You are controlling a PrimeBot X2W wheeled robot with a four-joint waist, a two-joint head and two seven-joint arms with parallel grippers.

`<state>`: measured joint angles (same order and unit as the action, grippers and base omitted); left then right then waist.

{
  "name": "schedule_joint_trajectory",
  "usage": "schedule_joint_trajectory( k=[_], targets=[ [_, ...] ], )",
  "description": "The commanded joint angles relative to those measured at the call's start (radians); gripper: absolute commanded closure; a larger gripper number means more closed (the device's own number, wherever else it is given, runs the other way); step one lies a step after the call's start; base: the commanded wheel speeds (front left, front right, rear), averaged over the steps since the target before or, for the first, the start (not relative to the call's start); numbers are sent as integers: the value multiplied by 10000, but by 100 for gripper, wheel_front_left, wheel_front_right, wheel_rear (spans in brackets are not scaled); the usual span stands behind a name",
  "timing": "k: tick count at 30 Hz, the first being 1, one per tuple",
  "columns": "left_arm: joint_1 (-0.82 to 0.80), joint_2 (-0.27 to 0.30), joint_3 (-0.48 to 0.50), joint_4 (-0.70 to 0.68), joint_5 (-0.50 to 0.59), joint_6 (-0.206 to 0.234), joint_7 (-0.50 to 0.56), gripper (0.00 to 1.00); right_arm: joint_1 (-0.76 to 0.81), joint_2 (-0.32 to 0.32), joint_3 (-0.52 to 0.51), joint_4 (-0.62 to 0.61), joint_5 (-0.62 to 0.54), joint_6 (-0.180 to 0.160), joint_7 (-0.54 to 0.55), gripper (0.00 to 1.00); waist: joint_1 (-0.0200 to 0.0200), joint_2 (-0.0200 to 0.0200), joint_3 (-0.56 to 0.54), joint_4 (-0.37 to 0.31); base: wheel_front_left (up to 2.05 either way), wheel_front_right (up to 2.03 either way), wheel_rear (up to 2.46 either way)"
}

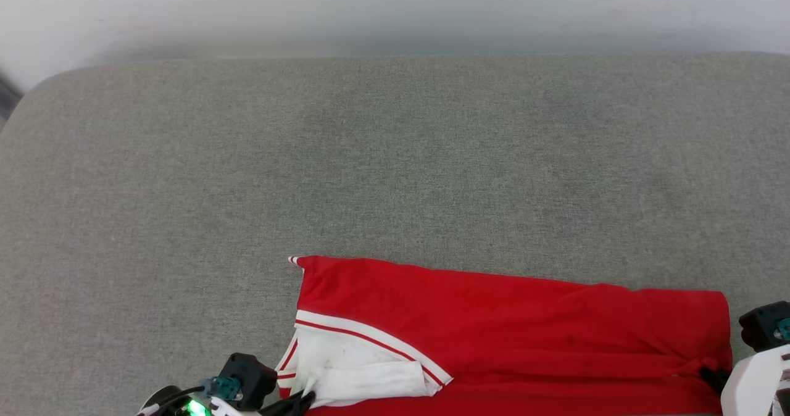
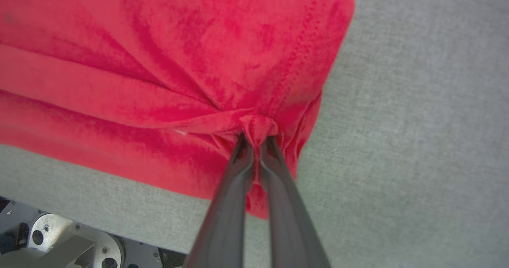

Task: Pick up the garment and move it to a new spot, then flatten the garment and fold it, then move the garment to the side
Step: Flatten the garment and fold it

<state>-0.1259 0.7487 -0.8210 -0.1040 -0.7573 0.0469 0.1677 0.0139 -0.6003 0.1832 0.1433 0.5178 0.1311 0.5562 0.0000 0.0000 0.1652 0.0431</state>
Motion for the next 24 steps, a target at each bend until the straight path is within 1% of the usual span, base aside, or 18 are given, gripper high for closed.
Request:
schedule_joint_trajectory(
  k=[1, 3, 5, 6, 7, 8, 12, 18, 21, 24],
  targets=[
    [-83, -20, -16, 67, 88, -17, -36, 100, -54, -36, 66, 76, -34, -8, 27, 100, 0, 0, 4, 3, 0, 0, 0],
    [-164, -162, -91, 278, 165, -46, -69, 100, -78, -134, 231, 201, -113, -9, 16, 100, 0, 0, 6, 12, 0, 0, 0],
    [-223, -296, -170, 476, 188, -69, -81, 100, -117, -49, 343, 272, 38, -8, -101, 100, 0, 0, -24, 16, 0, 0, 0],
    [-238, -333, -192, 552, 185, -75, -82, 86, -173, 36, 304, 303, 121, -8, -167, 70, 0, 0, -38, 9, 0, 0, 0],
    [-246, -386, -218, 603, 186, -77, -82, 28, -228, 99, 264, 319, 212, -8, -213, 0, 0, 0, -58, 5, 0, 0, 0],
    [-243, -448, -222, 642, 184, -57, -120, 0, -261, 146, 295, 290, 333, -6, -230, 0, 0, 0, -98, 2, 0, 0, 0],
    [-258, -545, 75, 593, 209, 187, -622, 0, -397, 122, 208, -46, 652, -6, -263, 0, 0, 0, -332, -29, 0, 0, 0],
    [-272, -640, 1005, -121, -90, 619, -1786, 0, -572, 421, -857, -790, 1181, -6, -191, 0, 0, 0, -525, -39, 0, 0, 0],
    [-75, -801, 1578, -262, -251, 953, -2617, 0, -611, 741, -1423, -1212, 1283, -6, -143, 0, 0, 0, -609, -39, 0, 0, 0],
    [182, -1059, 2117, -319, -384, 1301, -3554, 0, -494, 1079, -1927, -1556, 1096, -6, 20, 0, 0, 0, -682, -26, 0, 0, 0]
  ],
)
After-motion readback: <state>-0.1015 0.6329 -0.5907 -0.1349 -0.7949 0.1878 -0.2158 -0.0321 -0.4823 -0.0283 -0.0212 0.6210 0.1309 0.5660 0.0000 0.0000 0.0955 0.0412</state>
